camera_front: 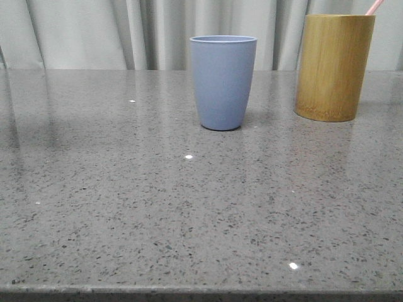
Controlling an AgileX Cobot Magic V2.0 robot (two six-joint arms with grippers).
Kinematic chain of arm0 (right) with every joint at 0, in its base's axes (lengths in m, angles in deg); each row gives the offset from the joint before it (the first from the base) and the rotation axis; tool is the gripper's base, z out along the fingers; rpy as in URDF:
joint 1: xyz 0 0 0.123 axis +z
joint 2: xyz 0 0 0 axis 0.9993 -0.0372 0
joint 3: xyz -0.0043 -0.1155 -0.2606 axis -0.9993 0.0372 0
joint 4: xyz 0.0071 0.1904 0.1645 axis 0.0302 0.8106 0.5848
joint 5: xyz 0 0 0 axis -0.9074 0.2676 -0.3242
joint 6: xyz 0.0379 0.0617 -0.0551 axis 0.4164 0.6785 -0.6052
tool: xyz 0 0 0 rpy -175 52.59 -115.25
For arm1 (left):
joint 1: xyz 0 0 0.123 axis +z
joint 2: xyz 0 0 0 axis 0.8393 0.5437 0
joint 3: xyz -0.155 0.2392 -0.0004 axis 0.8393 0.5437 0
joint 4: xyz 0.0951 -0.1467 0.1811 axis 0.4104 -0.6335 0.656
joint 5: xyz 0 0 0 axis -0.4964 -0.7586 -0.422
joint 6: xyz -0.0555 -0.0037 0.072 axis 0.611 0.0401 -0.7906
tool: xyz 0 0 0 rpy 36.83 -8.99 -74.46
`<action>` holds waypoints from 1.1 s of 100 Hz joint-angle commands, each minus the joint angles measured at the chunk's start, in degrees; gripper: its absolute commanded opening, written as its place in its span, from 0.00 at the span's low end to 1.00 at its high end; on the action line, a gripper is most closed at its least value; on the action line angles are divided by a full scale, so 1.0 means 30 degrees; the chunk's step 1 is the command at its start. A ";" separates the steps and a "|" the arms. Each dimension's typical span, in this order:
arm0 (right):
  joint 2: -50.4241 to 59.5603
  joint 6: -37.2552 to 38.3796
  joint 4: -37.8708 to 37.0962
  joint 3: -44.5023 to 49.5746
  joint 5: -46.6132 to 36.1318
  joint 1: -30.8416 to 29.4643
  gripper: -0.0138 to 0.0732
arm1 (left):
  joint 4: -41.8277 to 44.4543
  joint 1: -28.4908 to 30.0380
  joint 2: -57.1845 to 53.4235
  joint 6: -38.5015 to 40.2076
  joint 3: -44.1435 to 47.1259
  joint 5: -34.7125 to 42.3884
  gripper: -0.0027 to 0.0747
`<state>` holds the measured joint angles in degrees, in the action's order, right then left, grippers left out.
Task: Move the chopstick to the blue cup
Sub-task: 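Open the left gripper and lift it away from the blue cup, then reach the right gripper down to the pink stick in the bamboo cup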
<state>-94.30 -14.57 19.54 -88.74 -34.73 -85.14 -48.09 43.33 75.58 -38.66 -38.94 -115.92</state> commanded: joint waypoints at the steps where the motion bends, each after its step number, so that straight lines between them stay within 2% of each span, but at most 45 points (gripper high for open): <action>1: -0.0339 -0.0099 -0.0299 -0.0593 -0.1467 -0.0084 0.85 | -0.0294 0.0390 -0.2293 0.0276 0.1548 0.1617 0.69; 21: -0.0339 -0.0099 -0.0299 -0.0593 -0.1337 -0.0084 0.85 | -0.0294 0.0994 -0.6319 0.0276 0.5907 0.1887 0.69; 40: -0.0339 -0.0099 -0.0299 -0.0593 -0.1319 -0.0084 0.85 | -0.0294 0.1140 -0.9031 0.0276 0.7991 0.2347 0.69; 80: -0.1068 -0.0099 0.0549 -0.0576 -0.1589 -0.0084 0.85 | -0.0294 0.1140 -0.9663 0.0276 0.8322 0.2350 0.69; 98: -0.2941 -0.0149 0.1653 -0.0576 -0.2665 -0.0084 0.85 | -0.0294 0.1140 -0.9663 0.0276 0.8322 0.2350 0.68; 110: -0.4263 -0.0191 0.1759 -0.0576 -0.4427 -0.0084 0.85 | -0.0294 0.1140 -0.9663 0.0276 0.8322 0.2350 0.68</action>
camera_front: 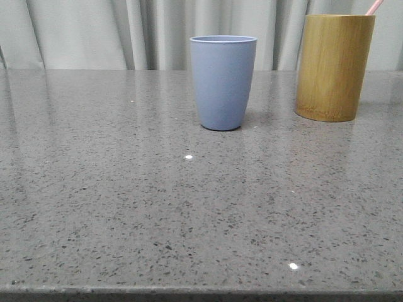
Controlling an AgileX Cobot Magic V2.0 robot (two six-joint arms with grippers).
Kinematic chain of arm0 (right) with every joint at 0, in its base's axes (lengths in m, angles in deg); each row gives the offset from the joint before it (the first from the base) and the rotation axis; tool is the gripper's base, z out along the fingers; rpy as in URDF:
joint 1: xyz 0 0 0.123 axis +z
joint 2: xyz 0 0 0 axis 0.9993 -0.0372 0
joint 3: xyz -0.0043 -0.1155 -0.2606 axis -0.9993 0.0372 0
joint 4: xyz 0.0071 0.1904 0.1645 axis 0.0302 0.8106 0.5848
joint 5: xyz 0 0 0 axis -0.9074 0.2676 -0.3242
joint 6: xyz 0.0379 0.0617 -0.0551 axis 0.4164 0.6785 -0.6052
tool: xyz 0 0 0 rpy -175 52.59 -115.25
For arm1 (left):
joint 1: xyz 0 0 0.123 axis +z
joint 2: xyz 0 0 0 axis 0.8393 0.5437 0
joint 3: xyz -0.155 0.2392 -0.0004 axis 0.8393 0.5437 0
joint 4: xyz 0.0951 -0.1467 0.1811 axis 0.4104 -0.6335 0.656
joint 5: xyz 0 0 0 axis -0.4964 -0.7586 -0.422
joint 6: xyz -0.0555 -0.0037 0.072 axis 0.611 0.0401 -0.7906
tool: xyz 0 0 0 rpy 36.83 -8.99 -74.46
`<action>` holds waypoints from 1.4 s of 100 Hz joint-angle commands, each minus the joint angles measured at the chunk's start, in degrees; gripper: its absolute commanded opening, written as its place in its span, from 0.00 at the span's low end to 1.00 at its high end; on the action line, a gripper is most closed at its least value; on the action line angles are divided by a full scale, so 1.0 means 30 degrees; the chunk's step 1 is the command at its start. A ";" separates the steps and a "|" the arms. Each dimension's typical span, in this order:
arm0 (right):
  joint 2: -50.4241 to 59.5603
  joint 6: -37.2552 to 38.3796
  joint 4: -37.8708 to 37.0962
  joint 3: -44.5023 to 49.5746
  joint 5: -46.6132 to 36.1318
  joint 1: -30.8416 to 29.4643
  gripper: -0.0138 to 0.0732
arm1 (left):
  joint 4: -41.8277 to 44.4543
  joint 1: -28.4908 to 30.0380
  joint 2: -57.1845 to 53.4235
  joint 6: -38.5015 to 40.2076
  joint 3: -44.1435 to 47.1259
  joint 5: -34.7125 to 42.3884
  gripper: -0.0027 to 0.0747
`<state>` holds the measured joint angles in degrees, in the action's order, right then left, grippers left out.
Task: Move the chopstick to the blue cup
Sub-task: 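Reach the right gripper down to the pink stick in the bamboo cup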
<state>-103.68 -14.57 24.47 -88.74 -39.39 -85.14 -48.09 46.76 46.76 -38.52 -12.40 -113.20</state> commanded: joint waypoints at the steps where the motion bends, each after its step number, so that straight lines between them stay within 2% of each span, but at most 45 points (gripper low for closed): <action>1: -0.1213 -0.0191 0.0145 -0.0576 -0.3151 -0.0084 0.85 | -0.0294 -0.0002 -0.0057 0.0231 -0.0526 0.1446 0.68; 59: -0.9111 -0.0129 0.1907 -0.0576 -1.4564 -0.0084 0.85 | -0.0294 -0.0002 -0.0057 0.0231 -0.0526 0.1446 0.68; 104: -1.3515 0.3327 0.2140 -0.0594 -2.0303 0.0150 0.85 | -0.0294 -0.0002 -0.0057 0.0231 -0.0526 0.1446 0.68; 140: -1.5721 0.3798 0.2140 -0.0613 -2.3336 0.1332 0.85 | -0.0294 -0.0002 -0.0057 0.0231 -0.0526 0.1446 0.68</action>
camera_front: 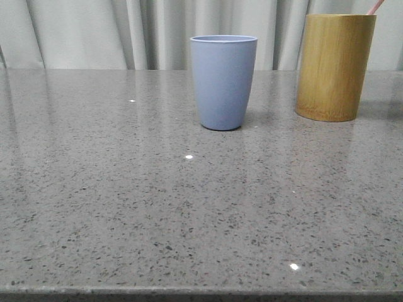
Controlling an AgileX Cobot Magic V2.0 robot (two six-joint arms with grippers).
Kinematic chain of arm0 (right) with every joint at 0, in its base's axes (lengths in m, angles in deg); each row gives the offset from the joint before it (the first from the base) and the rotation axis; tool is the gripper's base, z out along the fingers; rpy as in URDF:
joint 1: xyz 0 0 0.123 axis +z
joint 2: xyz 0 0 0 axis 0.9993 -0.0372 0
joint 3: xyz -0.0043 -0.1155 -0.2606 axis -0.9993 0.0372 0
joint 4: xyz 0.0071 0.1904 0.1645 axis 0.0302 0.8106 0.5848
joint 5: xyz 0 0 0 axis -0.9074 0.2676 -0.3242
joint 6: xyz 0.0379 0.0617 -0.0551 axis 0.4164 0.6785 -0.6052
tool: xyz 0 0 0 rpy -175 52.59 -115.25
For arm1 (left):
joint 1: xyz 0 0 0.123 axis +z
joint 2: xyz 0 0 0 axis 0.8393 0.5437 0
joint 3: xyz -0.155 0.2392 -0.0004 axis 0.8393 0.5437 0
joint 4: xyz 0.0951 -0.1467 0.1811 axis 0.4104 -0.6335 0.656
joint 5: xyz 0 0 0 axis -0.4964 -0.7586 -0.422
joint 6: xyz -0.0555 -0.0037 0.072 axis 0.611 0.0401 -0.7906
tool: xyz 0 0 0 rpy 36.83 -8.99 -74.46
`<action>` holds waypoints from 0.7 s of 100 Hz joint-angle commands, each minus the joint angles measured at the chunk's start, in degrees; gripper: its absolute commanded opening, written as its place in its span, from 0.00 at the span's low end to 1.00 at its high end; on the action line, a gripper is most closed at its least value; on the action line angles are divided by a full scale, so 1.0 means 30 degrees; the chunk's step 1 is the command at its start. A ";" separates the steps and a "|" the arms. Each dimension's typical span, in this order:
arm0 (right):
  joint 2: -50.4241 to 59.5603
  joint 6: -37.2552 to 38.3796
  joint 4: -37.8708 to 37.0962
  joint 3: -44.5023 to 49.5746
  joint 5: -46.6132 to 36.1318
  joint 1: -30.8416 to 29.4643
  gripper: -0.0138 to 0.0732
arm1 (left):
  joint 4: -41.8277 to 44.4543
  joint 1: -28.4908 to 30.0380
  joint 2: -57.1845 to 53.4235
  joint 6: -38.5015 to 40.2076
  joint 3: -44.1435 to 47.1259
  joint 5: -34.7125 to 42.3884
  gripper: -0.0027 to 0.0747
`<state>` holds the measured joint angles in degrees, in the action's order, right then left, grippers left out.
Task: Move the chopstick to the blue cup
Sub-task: 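Reach the right gripper down to the pink stick in the bamboo cup, then grasp the pink stick with the right gripper and lift it out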
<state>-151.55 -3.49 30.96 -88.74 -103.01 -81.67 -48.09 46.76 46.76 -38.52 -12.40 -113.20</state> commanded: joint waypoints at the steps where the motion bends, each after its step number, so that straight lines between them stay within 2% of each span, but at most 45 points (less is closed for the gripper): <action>1: 0.0235 0.0103 -0.0026 -0.0613 -0.2148 0.0181 0.85 | -0.0294 -0.0002 -0.0057 0.0231 -0.0526 0.1446 0.68; 22: 0.0023 0.0437 -0.0026 -0.0613 -0.2168 0.0206 0.85 | -0.0294 -0.0002 -0.0057 0.0231 -0.0526 0.1446 0.68; 30: 0.0023 0.0437 -0.0026 -0.0613 -0.2170 0.0206 0.81 | -0.0294 -0.0002 -0.0057 0.0231 -0.0526 0.1446 0.68; 70: 0.0023 0.0577 -0.0026 -0.0613 -0.2183 0.0206 0.31 | -0.0294 -0.0002 -0.0057 0.0231 -0.0526 0.1446 0.68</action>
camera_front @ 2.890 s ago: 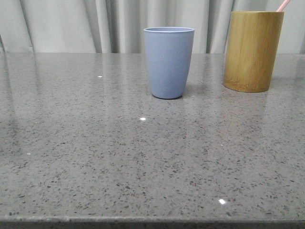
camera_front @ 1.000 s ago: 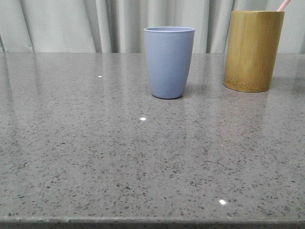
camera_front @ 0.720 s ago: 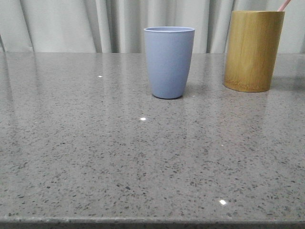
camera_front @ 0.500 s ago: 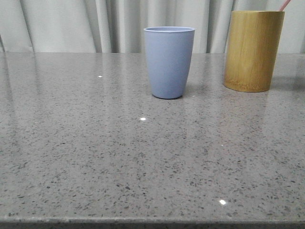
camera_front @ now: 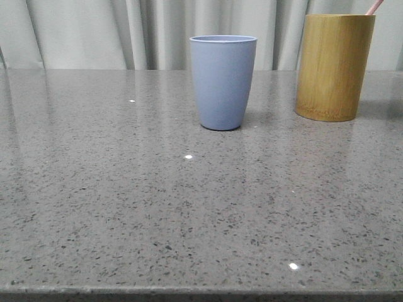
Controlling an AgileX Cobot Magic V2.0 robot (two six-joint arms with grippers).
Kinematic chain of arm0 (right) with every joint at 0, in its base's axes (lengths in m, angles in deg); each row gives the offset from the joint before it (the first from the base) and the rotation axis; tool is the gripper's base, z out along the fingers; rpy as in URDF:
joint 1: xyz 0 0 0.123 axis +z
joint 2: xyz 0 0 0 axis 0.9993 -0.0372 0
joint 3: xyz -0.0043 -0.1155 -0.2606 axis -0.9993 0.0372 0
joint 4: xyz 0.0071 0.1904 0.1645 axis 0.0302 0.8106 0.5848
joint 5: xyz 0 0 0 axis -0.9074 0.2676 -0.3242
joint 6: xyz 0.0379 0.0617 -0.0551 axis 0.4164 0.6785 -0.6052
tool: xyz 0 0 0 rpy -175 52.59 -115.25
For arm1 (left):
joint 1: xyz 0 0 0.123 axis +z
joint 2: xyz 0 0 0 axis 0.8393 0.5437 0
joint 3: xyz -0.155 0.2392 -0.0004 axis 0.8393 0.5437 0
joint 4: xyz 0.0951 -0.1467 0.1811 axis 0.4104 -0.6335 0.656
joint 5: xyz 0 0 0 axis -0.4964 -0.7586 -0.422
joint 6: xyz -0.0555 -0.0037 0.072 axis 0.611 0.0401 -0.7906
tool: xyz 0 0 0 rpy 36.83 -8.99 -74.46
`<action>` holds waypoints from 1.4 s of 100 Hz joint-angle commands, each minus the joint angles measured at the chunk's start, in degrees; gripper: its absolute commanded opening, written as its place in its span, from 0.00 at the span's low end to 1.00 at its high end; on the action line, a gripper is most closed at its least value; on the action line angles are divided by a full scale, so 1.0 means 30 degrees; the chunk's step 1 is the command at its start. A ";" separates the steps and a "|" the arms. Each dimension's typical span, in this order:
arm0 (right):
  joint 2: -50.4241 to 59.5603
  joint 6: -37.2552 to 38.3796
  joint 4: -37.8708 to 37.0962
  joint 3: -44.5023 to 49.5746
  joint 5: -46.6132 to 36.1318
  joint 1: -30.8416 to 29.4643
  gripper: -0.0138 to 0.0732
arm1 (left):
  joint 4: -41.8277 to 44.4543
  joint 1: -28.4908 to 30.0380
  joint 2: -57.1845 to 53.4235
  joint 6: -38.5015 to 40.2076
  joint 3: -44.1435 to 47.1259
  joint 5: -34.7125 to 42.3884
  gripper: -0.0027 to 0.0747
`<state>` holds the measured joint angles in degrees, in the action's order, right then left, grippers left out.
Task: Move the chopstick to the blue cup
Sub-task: 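Grasp the pink stick with the right gripper and lift it out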
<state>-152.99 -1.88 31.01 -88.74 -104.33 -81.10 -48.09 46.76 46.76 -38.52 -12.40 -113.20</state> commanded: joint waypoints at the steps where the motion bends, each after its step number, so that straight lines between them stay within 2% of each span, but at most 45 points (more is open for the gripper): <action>1: 0.0503 0.0043 -0.0040 -0.0613 -0.1743 0.0015 0.30 | -0.0294 -0.0002 -0.0057 0.0231 -0.0526 0.1446 0.68; 24: 0.0641 0.0065 -0.0040 -0.0613 -0.1978 0.0015 0.07 | -0.0294 -0.0002 -0.0057 0.0231 -0.0526 0.1446 0.68; 67: 0.3082 0.0560 -0.0040 -0.0740 -0.2482 0.0015 0.08 | -0.0294 -0.0002 -0.0057 0.0231 -0.0526 0.1446 0.68; 99: 0.6453 0.0561 -0.0985 -0.3153 -0.0128 0.0196 0.08 | -0.0294 -0.0002 -0.0057 0.0231 -0.0526 0.1446 0.68; 118: 0.6749 0.0579 -0.0985 -0.3612 0.1514 0.1885 0.08 | -0.0294 -0.0002 -0.0057 0.0231 -0.0526 0.1446 0.68; 140: 0.5871 0.0564 -0.1860 -0.3612 0.1333 0.4840 0.08 | -0.0294 -0.0002 -0.0057 0.0231 -0.0526 0.1477 0.68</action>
<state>-134.89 -0.07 28.20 -97.52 -96.01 -69.12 -48.09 46.76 46.76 -38.52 -12.40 -113.20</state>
